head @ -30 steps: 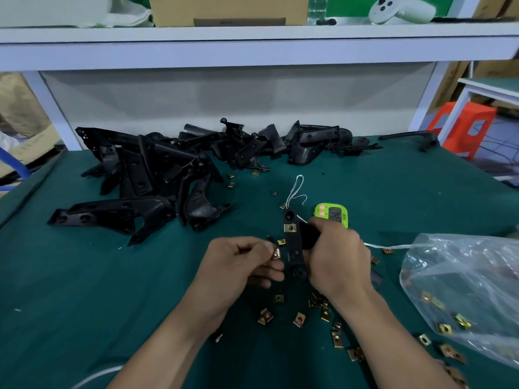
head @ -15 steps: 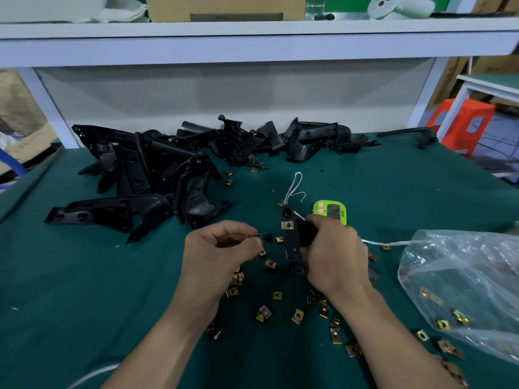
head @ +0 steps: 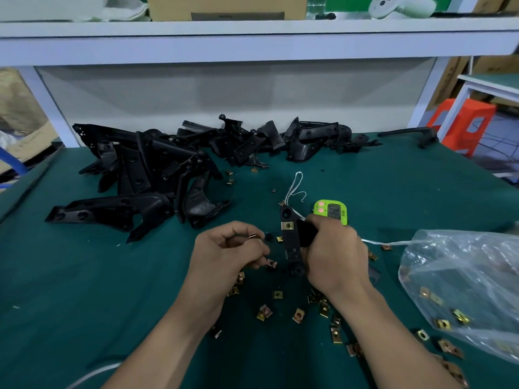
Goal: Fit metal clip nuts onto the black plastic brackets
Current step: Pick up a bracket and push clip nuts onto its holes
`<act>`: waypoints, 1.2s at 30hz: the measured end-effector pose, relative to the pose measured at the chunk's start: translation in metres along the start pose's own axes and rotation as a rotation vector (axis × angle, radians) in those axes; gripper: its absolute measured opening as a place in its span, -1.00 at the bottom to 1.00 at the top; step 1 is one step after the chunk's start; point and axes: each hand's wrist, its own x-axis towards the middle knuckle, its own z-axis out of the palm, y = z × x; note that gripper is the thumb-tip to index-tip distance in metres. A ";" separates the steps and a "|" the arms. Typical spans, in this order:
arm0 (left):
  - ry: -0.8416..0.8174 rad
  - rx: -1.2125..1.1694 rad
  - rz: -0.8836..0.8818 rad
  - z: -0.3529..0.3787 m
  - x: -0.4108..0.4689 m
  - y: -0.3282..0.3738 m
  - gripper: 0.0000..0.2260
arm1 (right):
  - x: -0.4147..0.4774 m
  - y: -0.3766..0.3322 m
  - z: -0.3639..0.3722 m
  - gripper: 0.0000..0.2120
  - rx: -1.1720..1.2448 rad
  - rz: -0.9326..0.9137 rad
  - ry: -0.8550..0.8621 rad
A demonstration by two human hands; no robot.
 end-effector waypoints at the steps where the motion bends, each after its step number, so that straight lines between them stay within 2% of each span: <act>1: 0.006 0.020 0.006 0.001 0.000 0.000 -0.90 | 0.000 0.000 0.000 -0.77 -0.005 0.000 -0.006; 6: 0.032 0.143 0.052 0.003 0.001 -0.006 -0.84 | 0.000 0.000 0.000 -0.74 -0.003 -0.012 -0.018; 15: -0.075 0.360 -0.045 0.000 0.002 -0.014 -0.84 | 0.000 0.002 0.000 -0.77 -0.010 -0.020 -0.008; 21: -0.084 0.604 0.072 0.003 -0.004 -0.013 -0.76 | 0.000 0.001 0.001 -0.74 -0.027 -0.042 -0.032; 26: -0.107 0.642 0.138 0.005 -0.006 -0.010 -0.66 | 0.001 0.000 0.002 -0.76 -0.080 -0.053 -0.048; 31: -0.112 0.639 0.086 0.006 -0.006 -0.007 -0.75 | 0.001 -0.001 0.002 -0.77 -0.063 -0.047 -0.014; 36: -0.115 0.632 0.054 0.007 -0.006 -0.008 -0.76 | 0.000 -0.002 0.002 -0.80 -0.112 -0.060 -0.009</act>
